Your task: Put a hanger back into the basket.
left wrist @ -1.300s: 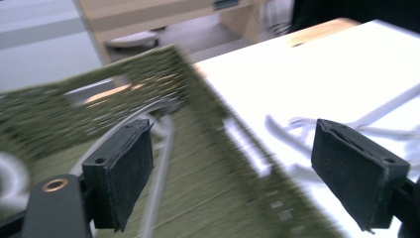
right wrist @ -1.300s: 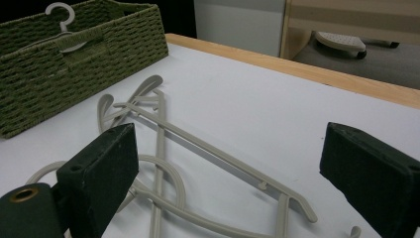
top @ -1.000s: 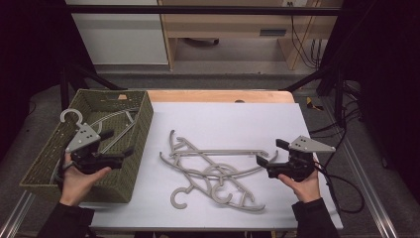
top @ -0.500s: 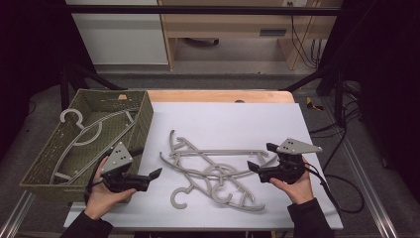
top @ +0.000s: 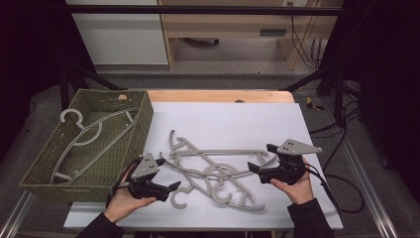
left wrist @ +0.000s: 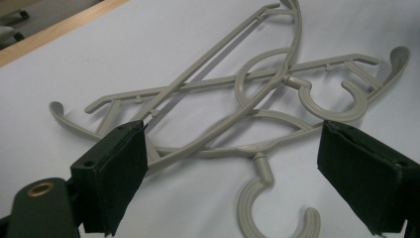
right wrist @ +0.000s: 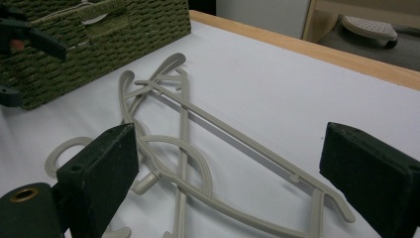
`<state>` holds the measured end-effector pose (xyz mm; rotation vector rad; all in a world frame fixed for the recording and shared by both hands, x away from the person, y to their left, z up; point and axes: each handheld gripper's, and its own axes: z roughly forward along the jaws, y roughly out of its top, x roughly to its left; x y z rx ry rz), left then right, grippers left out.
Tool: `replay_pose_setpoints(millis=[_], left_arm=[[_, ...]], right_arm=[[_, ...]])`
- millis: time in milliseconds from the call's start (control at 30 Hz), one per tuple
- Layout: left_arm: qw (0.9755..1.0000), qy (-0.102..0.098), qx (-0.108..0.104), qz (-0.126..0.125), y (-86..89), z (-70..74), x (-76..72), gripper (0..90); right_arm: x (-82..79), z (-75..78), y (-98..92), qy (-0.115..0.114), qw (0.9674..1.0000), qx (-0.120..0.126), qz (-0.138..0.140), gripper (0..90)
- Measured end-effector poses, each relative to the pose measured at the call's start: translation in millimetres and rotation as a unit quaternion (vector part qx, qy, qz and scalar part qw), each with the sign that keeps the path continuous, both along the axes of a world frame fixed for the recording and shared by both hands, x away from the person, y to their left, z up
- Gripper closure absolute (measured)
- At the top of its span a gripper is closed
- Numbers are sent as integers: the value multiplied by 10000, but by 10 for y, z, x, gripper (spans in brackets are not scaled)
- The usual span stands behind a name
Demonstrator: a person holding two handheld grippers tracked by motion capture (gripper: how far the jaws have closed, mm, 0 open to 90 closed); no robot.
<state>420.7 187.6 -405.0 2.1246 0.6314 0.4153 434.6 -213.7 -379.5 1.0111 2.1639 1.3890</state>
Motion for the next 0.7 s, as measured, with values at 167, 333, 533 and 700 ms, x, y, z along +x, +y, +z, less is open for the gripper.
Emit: replay_pose_setpoints(millis=[167,333,533,700], left_arm=[[9999,52,86,-107,-83,-32,43,123],[9997,135,152,-115,-158,-51,125,149],[9995,135,233,-155,-239,-86,127,161],[9995,145,206,-175,-241,-134,77,167]], right_arm=[[5,-2,-9,-3,10000,-2,-12,84],[0,-8,-8,15,10000,-2,-10,83],[-10,-9,-2,4,10000,-11,29,89],[40,-79,70,109,9994,-196,255,137]])
